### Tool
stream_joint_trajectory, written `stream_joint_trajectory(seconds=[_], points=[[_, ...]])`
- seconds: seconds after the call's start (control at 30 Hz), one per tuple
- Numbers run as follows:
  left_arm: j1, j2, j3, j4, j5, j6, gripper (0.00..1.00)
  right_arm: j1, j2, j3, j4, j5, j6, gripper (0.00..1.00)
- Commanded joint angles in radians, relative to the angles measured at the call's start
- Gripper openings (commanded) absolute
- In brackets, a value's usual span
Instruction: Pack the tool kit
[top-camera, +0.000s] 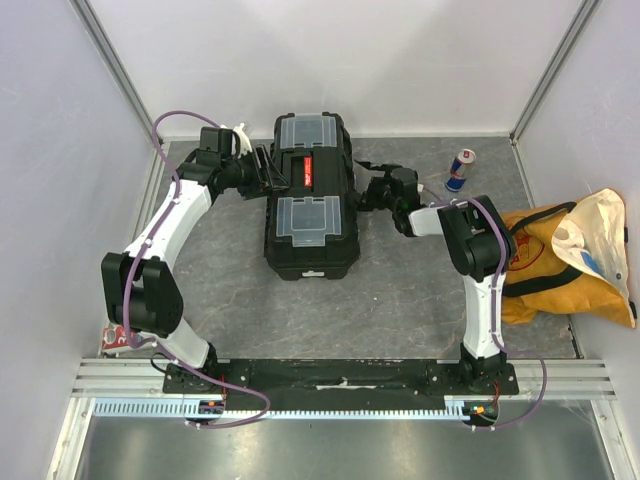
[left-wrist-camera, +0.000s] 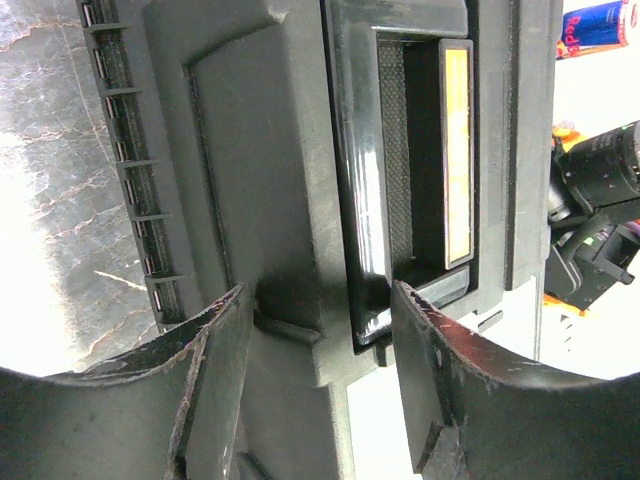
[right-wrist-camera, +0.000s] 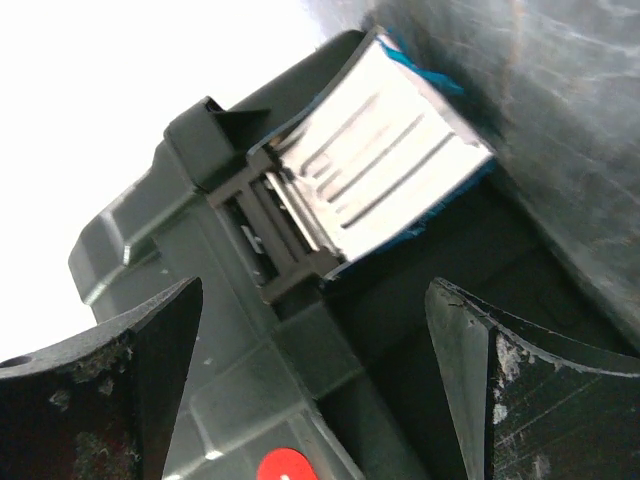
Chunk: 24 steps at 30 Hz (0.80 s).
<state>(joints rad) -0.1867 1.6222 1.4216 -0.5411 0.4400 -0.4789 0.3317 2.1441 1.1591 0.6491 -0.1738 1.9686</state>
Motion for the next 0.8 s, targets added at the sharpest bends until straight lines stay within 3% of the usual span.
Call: stream_joint_trajectory(seconds=[0.0,0.27,0.47,0.77], points=[[-0.008,-0.019,0.026,-0.105,-0.06,0.011,0.62,-0.002,0.014,0.089,0.004,0.109,-0.01,0.98],[0.007,-0.018,0.031,-0.114,-0.067,0.019,0.62,-0.002,0.092,0.128,0.139,0.194,-0.005,0.86],[0.016,-0.016,0.04,-0.125,-0.075,0.031,0.62,-0.003,0.074,0.133,0.1,0.235,-0.092,0.79],[0.027,-0.018,0.039,-0.132,-0.075,0.048,0.62,-0.014,0.02,0.079,0.093,0.307,-0.27,0.49]])
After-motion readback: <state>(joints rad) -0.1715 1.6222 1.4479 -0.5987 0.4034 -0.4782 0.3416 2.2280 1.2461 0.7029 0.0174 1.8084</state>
